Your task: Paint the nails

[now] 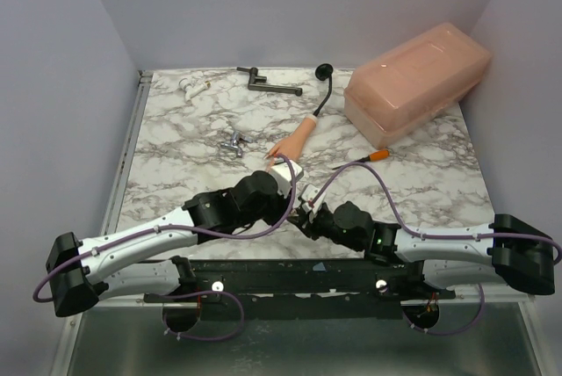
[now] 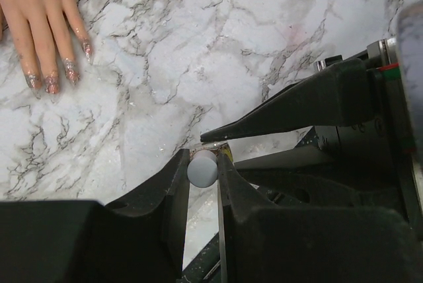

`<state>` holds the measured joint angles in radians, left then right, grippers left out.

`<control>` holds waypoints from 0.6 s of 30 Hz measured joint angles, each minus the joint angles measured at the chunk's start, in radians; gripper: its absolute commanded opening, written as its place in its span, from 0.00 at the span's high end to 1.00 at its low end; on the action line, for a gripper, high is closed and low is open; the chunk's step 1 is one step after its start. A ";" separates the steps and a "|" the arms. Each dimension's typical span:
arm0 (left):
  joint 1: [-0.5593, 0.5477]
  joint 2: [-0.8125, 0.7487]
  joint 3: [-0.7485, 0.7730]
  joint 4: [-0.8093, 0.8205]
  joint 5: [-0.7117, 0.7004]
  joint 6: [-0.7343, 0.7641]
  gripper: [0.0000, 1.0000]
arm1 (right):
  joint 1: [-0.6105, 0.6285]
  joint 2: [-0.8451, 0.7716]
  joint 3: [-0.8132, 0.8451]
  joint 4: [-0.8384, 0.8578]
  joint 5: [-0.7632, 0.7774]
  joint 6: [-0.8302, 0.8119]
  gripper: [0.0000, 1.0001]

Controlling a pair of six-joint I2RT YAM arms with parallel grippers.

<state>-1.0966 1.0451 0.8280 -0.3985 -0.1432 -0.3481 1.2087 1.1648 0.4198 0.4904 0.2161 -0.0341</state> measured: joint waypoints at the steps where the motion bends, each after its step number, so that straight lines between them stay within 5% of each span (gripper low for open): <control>1: 0.000 -0.003 -0.003 0.001 0.005 0.008 1.00 | 0.000 0.000 0.000 0.000 0.000 0.000 0.99; 18: 0.000 -0.158 -0.089 0.081 0.172 0.133 1.00 | 0.003 -0.112 -0.057 0.033 -0.113 -0.019 0.99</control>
<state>-1.0962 0.8867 0.7391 -0.3176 0.0284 -0.2153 1.2118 1.0527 0.3626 0.5232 0.1032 -0.0532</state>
